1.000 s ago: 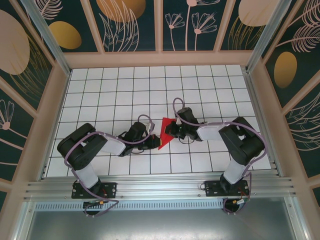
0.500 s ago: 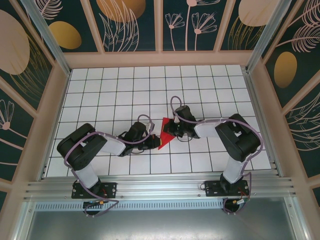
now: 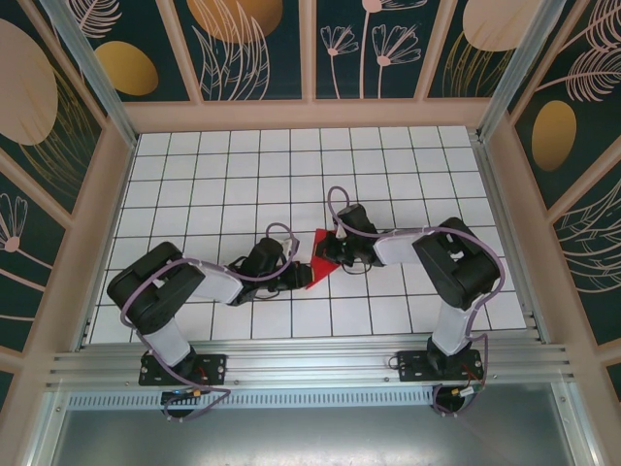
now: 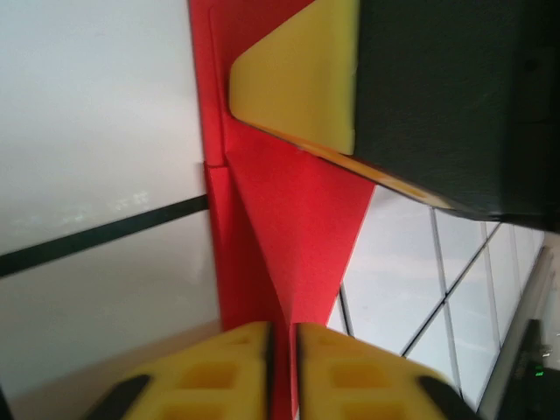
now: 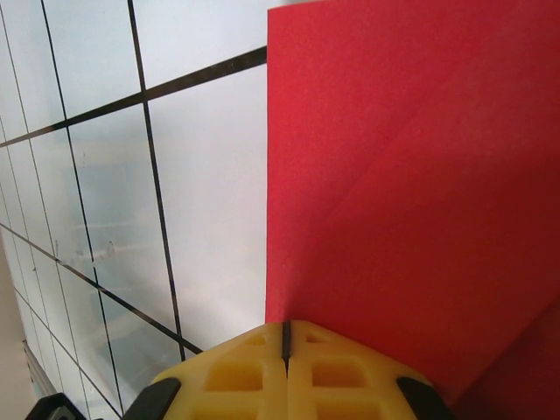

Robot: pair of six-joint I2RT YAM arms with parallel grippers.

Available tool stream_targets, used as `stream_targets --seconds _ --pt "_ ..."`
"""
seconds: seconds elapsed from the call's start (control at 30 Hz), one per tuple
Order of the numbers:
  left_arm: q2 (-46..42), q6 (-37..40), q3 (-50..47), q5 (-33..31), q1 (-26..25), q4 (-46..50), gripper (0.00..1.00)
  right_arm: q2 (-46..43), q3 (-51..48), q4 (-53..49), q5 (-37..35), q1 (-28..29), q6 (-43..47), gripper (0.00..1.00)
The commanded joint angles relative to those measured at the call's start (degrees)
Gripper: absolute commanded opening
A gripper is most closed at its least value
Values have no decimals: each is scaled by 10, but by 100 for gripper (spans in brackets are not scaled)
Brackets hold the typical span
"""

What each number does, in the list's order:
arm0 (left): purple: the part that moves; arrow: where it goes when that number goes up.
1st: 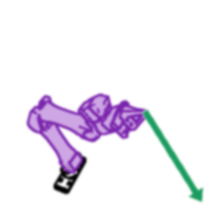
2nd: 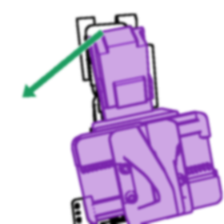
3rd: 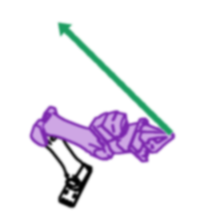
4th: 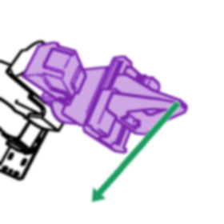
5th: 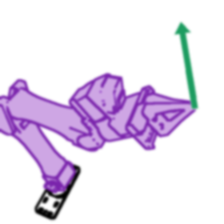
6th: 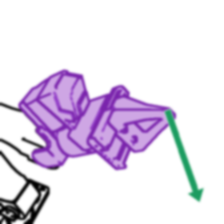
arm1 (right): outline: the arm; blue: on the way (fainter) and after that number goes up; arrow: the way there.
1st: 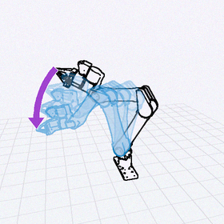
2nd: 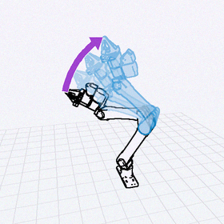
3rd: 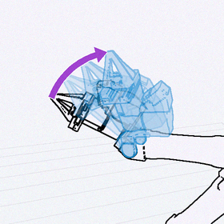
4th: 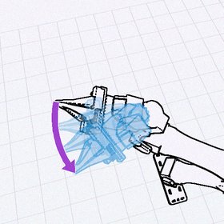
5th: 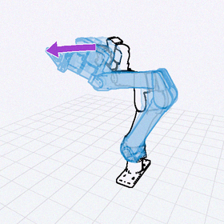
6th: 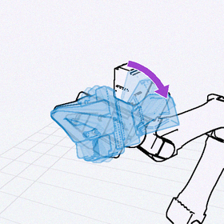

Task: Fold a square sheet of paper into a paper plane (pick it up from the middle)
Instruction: Fourth fold the wing at the center of the table.

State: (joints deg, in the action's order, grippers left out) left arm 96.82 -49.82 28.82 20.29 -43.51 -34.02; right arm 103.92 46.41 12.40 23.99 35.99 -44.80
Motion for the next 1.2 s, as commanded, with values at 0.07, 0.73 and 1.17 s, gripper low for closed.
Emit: stream_targets --seconds 0.07,0.73,1.17 --pt "-60 19 -10 -74 8 86 34 17 0 -44 -28 -1 20 7" --pt "-16 0 42 38 8 4 5 12 -7 -41 -29 2 20 6" --pt "41 -36 10 42 8 -37 5 12 -5 -50 -36 3 23 6"
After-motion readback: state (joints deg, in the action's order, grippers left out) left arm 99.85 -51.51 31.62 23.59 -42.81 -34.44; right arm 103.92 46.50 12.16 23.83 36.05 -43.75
